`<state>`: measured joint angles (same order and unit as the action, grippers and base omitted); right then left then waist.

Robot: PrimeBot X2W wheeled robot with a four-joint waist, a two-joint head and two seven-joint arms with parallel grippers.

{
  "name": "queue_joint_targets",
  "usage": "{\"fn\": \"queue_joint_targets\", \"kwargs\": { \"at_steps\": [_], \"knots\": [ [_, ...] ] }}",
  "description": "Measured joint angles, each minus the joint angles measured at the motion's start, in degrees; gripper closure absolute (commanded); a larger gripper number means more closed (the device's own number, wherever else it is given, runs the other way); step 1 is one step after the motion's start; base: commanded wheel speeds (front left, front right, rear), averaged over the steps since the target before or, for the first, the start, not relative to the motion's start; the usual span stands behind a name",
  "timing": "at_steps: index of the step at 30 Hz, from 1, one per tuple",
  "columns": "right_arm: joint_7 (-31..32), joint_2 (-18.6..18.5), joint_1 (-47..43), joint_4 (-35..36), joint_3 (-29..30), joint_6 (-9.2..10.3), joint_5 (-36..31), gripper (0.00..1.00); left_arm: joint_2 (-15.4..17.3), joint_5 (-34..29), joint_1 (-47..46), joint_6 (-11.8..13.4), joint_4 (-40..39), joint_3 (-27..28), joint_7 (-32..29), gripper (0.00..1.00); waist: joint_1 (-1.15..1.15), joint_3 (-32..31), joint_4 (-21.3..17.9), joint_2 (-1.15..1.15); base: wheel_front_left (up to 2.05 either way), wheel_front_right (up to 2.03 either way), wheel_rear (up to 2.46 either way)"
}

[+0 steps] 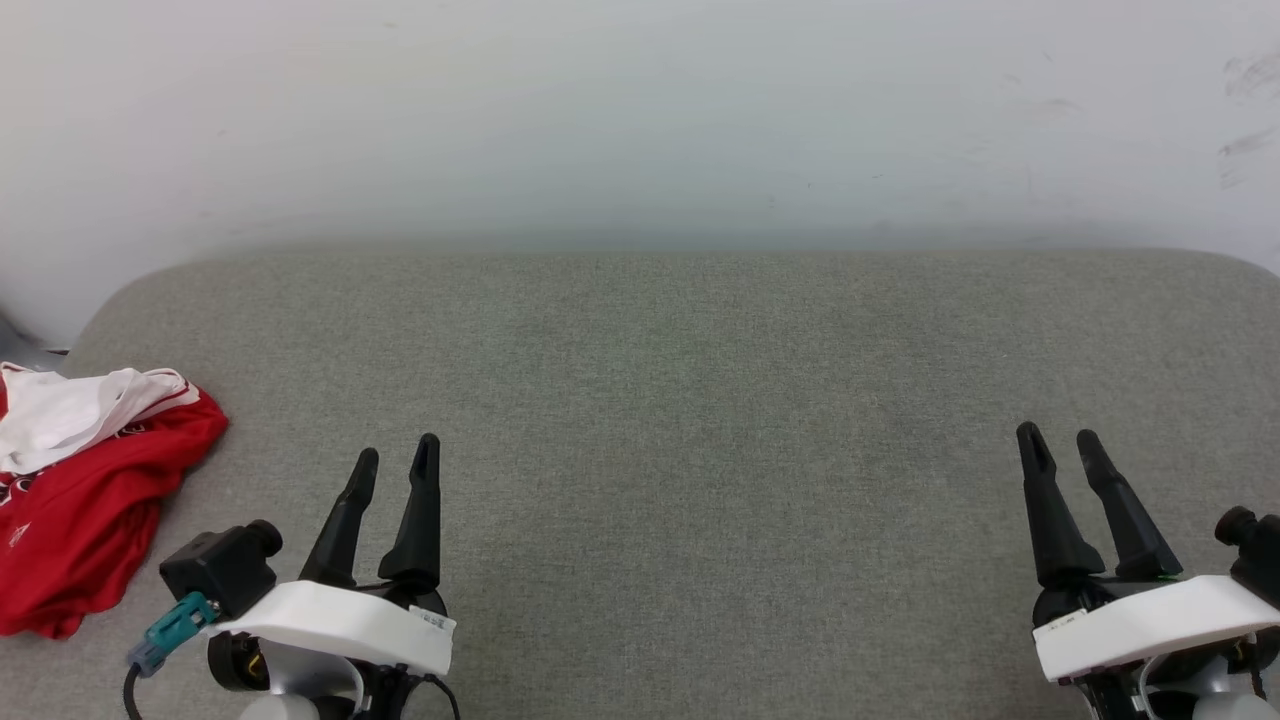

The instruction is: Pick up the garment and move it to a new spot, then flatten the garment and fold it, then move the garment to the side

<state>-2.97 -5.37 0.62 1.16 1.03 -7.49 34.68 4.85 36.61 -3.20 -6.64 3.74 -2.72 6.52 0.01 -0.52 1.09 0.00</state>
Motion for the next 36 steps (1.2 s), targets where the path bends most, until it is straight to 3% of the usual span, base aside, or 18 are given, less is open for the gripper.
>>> {"fn": "queue_joint_targets", "kwargs": {
  "at_steps": [23, 36],
  "knots": [
    [2.3, 0.2, -2.1, 2.5, 1.8, -0.01, -19.5, 0.0, 3.2, -15.7, 0.6, 4.1, 2.7, -2.3, 3.3, 0.0, 0.0, -0.2, 0.2, 0.0, 0.0, 0.0, 0.0],
    [2.4, 1.7, -3.4, 4.0, 3.4, -0.01, -25.7, 0.0, 2.8, -19.3, 0.9, 3.5, 3.4, -2.4, 5.1, 0.0, -0.01, -0.4, 0.6, 0.0, 0.0, 0.0, 0.0]
  ]
}}
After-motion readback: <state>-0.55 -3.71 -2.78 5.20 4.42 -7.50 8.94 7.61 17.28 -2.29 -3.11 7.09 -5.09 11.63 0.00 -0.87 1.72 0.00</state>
